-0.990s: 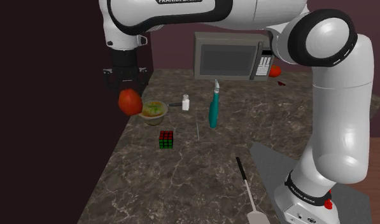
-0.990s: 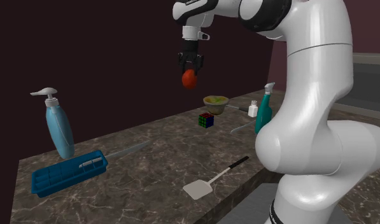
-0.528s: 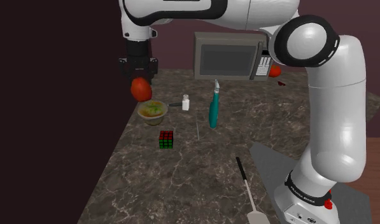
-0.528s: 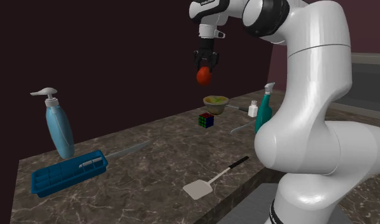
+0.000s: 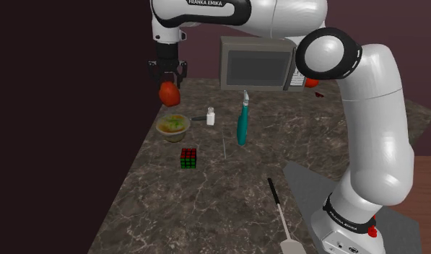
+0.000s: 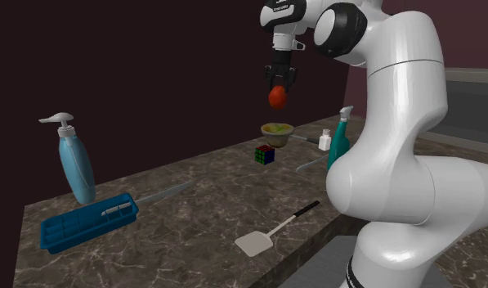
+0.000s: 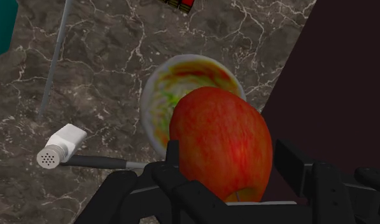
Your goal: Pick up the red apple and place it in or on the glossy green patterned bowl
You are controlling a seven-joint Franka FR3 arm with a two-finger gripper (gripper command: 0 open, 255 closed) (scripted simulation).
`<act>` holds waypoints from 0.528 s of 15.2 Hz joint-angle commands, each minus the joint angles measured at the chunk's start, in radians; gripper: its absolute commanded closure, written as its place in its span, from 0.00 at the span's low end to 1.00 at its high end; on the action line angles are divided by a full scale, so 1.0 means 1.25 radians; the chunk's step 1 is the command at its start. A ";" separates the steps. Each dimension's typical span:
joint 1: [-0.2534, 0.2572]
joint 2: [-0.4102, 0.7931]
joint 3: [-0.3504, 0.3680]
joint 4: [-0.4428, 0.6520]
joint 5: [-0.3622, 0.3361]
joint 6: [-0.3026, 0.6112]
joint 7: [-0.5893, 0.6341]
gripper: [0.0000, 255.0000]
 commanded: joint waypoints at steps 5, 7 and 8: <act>-0.018 -0.020 0.000 -0.098 0.006 0.078 -0.003 1.00; -0.022 -0.024 0.000 -0.126 0.008 0.102 -0.003 1.00; -0.024 -0.026 0.000 -0.140 0.008 0.113 -0.003 1.00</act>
